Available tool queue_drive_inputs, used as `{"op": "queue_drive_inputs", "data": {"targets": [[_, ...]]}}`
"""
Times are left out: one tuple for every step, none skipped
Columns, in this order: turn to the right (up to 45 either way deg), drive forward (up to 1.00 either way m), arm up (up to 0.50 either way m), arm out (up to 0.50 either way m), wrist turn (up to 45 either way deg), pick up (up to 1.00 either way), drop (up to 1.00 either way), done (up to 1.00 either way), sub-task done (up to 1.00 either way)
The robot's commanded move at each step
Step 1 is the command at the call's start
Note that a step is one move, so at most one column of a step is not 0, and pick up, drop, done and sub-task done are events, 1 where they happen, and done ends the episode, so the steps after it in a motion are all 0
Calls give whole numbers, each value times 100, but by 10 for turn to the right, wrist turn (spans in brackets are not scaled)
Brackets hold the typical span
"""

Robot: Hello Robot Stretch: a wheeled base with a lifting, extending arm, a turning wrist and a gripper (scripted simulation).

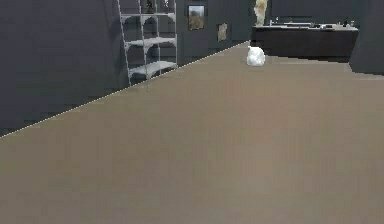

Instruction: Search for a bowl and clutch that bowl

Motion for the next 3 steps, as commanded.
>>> {"op": "queue_drive_inputs", "data": {"targets": [[0,0,0,0,270,0,0,0,0],[0,0,-28,0,0,0,0,0,0],[0,0,0,0,0,100,0,0,0]]}}
